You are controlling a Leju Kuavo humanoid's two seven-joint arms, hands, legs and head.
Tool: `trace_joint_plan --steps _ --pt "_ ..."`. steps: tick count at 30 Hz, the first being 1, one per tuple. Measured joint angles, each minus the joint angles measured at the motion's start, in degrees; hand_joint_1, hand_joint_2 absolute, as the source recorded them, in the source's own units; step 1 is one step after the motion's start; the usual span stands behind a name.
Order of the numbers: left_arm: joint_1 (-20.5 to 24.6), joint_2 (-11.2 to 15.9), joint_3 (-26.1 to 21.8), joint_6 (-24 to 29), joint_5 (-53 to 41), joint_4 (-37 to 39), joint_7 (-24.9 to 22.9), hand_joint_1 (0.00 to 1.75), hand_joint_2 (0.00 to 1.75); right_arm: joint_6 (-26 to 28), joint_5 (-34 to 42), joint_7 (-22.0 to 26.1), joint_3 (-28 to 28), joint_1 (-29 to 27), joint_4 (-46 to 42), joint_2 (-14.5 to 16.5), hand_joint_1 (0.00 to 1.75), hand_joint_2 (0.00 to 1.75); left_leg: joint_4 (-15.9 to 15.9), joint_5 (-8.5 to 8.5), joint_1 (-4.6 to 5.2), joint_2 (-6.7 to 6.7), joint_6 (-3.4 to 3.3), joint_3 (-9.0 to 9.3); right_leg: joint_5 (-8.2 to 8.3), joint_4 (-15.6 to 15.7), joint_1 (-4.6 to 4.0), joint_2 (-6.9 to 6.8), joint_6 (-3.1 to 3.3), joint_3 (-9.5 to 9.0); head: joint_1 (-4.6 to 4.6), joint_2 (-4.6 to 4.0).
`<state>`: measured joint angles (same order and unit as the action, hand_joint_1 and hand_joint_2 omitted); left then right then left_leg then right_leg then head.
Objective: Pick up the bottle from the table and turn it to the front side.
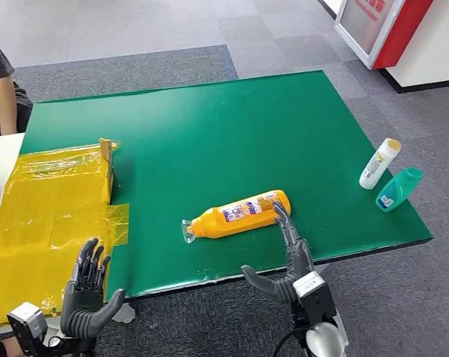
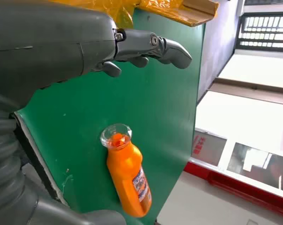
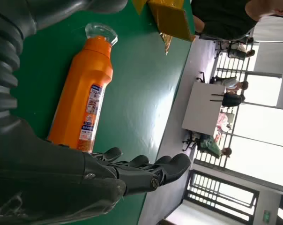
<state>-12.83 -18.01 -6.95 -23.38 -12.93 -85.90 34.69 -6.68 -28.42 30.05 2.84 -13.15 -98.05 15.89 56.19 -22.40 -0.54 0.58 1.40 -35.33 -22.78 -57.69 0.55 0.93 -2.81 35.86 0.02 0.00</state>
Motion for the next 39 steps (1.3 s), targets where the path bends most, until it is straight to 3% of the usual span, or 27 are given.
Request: trace_joint_plan --steps 9,14,20,27,34,39 --pt "-0.2 -0.4 -1.7 -1.0 -0.7 -0.2 0.5 0.0 1.75 2.5 -1.6 -0.6 0.0 0.0 0.1 0.0 0.0 1.75 0.0 0.0 0.0 0.0 0.0 0.0 0.0 0.0 0.0 0.0 0.0 0.01 0.0 0.0" --pt "-0.3 -0.6 -2.5 -2.0 -1.3 -0.5 0.6 0.0 1.75 10.6 -18.4 -6.9 -0.8 0.6 -0.5 -0.6 0.0 1.75 0.0 0.0 0.0 0.0 0.0 0.0 0.01 0.0 0.0 0.01 0.0 0.0 0.0 0.0" --pt "-0.4 -0.7 -3.0 -2.5 -1.4 -0.5 0.8 0.0 1.75 11.3 -27.3 -13.6 -2.1 3.7 -1.0 -2.7 0.0 1.75 0.0 0.02 0.0 0.0 -0.01 0.01 0.04 0.0 0.01 0.0 -0.04 -0.01 0.01 0.0" --pt "0.2 -0.6 -3.1 -2.5 -1.0 -0.2 1.9 0.0 1.75 7.0 -36.8 -23.2 -4.1 11.3 2.7 -8.5 0.0 1.75 0.0 0.07 0.0 0.0 -0.05 0.01 0.12 0.0 0.03 0.01 -0.08 -0.01 0.01 0.0" --pt "1.5 -0.1 -2.8 -2.0 -0.2 0.9 2.6 0.0 1.75 2.2 -40.2 -26.7 -6.7 19.9 11.7 -13.8 0.0 1.75 0.0 0.15 0.01 0.01 -0.1 -0.01 0.19 0.0 0.03 0.0 -0.07 -0.01 -0.01 0.0" --pt "3.5 0.8 -1.5 -0.9 1.1 3.1 3.6 0.0 1.75 -3.0 -40.1 -28.0 -10.4 28.2 22.9 -17.9 0.0 1.75 0.0 0.23 0.01 0.01 -0.11 -0.02 0.25 0.0 0.03 -0.01 -0.08 -0.02 0.01 0.0"
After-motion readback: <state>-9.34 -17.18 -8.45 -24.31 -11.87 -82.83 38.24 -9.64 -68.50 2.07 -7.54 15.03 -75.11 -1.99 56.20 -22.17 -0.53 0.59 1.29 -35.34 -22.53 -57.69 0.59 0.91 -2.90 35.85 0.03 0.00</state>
